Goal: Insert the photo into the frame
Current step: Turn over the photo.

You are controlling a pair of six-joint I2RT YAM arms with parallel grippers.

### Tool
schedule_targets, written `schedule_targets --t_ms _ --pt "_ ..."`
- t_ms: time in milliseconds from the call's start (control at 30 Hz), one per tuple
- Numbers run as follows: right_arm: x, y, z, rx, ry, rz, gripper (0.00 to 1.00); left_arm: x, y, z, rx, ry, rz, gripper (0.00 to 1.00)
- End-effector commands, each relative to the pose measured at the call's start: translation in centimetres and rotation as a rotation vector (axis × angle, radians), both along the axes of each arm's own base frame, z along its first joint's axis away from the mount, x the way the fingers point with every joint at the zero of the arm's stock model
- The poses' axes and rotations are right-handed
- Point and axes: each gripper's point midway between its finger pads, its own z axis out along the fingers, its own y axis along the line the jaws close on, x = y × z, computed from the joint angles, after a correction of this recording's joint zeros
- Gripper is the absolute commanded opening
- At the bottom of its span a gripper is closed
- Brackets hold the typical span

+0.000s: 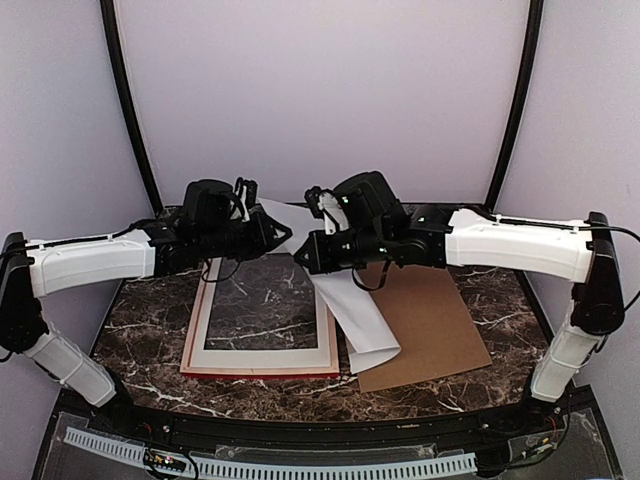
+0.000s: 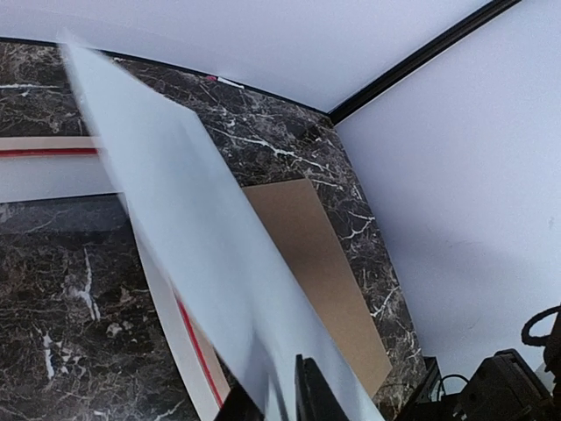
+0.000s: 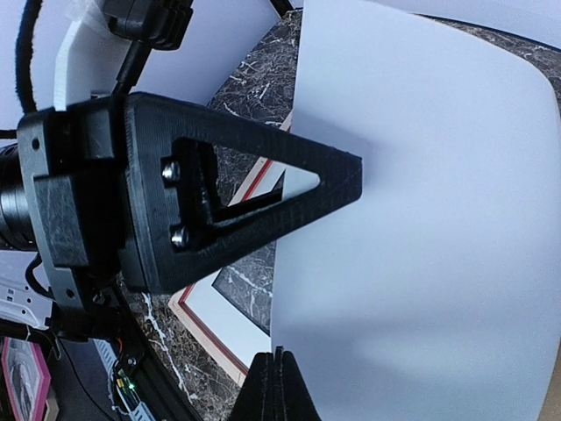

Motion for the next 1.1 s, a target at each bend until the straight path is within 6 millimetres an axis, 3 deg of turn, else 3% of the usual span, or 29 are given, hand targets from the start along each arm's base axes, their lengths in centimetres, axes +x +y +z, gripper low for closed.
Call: schedule_targets --t_ms 0,167,367,533,733,867,1000,1067 --pt "0.0 1.4 1.9 0.065 -0.031 0.005 0.00 0.3 0.1 0.2 -0.038 -0.016 -0.013 0.10" --pt "-0.3 1.6 1.9 0.075 -0.025 0.018 0.00 0.5 0.5 0.4 -0.063 -0.013 -0.012 0.02" --pt "-1.1 1.8 3.1 0.101 -0.032 0.069 0.38 0.5 1.5 1.5 -0.074 -0.033 -0.015 0.00" --pt "-2.1 0.9 6.3 0.154 -0.082 0.110 0.58 -0.1 2.5 3.6 -0.082 -0.055 -0.064 0.00" --pt "-0.5 -2.8 8.4 0.144 -0.152 0.030 0.63 -2.2 3.4 7.9 -0.094 -0.070 -0.233 0.00" --pt "1.3 -5.9 9.0 0.135 -0.169 -0.043 0.63 -5.1 2.8 12.1 -0.150 -0.106 -0.392 0.00" --pt "2.8 -9.3 11.3 0.132 -0.236 -0.123 0.63 -8.1 2.3 16.5 -0.226 -0.171 -0.536 0.00" --pt "3.5 -10.8 12.0 0.122 -0.259 -0.158 0.64 -8.7 2.8 17.7 -0.217 -0.197 -0.545 0.00"
